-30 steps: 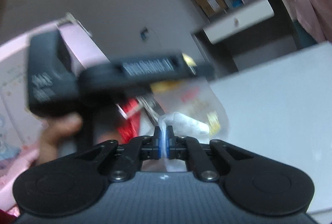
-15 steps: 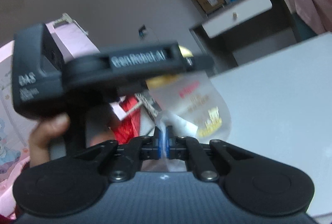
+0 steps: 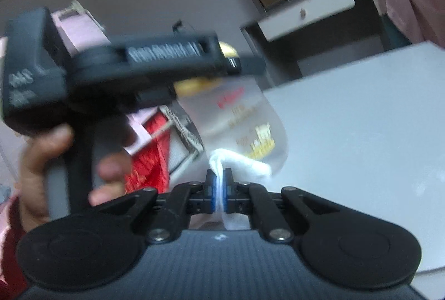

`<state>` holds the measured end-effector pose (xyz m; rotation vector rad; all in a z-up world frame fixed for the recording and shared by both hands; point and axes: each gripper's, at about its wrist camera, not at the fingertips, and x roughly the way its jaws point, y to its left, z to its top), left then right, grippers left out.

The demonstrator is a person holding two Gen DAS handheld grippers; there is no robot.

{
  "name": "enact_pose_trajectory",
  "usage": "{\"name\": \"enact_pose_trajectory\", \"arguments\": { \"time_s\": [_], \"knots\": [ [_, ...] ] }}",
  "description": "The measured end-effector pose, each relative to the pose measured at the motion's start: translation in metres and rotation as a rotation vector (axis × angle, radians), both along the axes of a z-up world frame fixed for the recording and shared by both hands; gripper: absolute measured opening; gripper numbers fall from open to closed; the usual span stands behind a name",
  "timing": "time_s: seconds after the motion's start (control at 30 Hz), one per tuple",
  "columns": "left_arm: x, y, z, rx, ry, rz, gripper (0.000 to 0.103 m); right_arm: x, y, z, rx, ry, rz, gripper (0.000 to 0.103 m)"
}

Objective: Clean container
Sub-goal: 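Wipe the tissue in the right gripper along the bottle's side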

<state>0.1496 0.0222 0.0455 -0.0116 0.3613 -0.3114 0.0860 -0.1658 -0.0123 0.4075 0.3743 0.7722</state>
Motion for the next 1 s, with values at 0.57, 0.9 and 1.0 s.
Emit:
{"name": "enact_pose_trajectory", "arguments": {
  "time_s": [0.57,0.9,1.0],
  "knots": [
    [-0.005,0.004,-0.002,-0.007,0.001,0.000,0.046,0.009,-0.015,-0.014,0.092,0.050,-0.027,0.005],
    [0.002,0.008,0.003,-0.010,0.005,0.001,0.046,0.015,-0.009,-0.022,-0.009,0.103,-0.050,0.005],
    [0.003,0.002,0.006,-0.010,0.006,0.002,0.046,0.010,-0.010,-0.014,0.006,0.060,-0.058,0.005]
  ]
}}
